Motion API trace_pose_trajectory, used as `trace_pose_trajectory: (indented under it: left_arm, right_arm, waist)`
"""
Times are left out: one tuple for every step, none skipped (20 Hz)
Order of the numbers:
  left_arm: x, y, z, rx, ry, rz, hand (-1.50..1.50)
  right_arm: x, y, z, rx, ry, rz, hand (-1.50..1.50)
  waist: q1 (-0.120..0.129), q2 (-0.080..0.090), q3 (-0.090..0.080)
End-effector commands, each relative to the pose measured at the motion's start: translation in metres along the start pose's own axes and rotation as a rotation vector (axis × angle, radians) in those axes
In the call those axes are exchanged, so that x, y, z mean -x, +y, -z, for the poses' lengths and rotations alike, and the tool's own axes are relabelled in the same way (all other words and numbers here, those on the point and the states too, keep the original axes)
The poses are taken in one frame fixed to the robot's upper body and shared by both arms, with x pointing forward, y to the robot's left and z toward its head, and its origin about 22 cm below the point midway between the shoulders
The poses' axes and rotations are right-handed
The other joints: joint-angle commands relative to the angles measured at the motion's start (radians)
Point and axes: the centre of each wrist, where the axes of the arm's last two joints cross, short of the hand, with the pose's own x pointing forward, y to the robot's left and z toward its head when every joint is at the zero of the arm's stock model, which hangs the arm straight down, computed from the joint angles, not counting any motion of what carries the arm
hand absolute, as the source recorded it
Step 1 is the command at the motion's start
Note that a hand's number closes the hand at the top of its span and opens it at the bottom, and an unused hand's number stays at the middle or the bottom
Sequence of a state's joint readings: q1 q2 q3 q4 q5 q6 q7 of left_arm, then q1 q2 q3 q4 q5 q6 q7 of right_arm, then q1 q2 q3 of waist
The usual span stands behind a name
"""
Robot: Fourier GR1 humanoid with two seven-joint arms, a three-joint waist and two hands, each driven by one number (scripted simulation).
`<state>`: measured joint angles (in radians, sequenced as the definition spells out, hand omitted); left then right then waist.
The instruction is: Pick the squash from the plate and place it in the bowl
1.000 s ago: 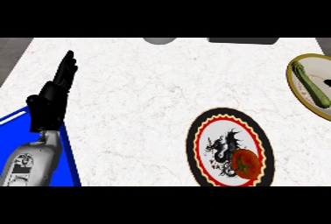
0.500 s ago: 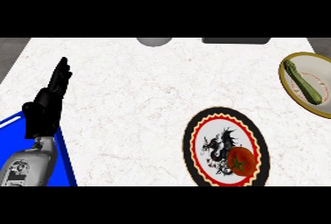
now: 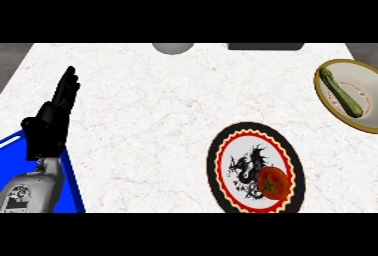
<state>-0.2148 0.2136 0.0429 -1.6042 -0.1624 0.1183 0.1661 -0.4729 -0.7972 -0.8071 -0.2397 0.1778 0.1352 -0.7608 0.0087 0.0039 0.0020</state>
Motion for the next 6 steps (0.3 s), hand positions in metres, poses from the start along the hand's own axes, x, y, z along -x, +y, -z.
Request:
trace_pose_trajectory:
  left_arm:
    - [-0.001,-0.011,0.004,-0.004,-0.008,0.029,0.0]
    - [0.005,0.008,-0.014,-0.008,0.022,0.012,0.0]
    - [0.0,0.011,-0.003,-0.017,-0.008,-0.008,0.0]
    - [-0.006,0.007,0.01,-0.009,0.003,0.001,0.0]
    - [-0.007,0.011,-0.004,-0.007,0.003,-0.001,0.0]
    - [0.009,-0.005,0.005,0.0,0.02,-0.005,0.0]
  right_arm:
    - [0.009,-0.021,-0.016,-0.031,-0.016,0.022,-1.5]
    - [0.03,-0.015,-0.042,-0.037,-0.027,0.024,-1.5]
    - [0.022,-0.01,-0.03,-0.028,-0.028,0.01,-1.5]
    - [0.02,-0.002,-0.026,-0.038,-0.028,0.02,-1.5]
    - [0.018,-0.018,-0.028,-0.033,-0.022,0.032,-1.5]
    - [0.014,0.0,-0.018,-0.036,-0.024,0.019,-1.5]
  waist:
    - [-0.003,0.0,0.0]
    - [-0.005,-0.004,-0.001]
    - [-0.001,-0.001,0.0]
    - [-0.006,-0.002,-0.001]
    - [-0.003,-0.003,-0.001]
    - [-0.002,0.0,-0.001]
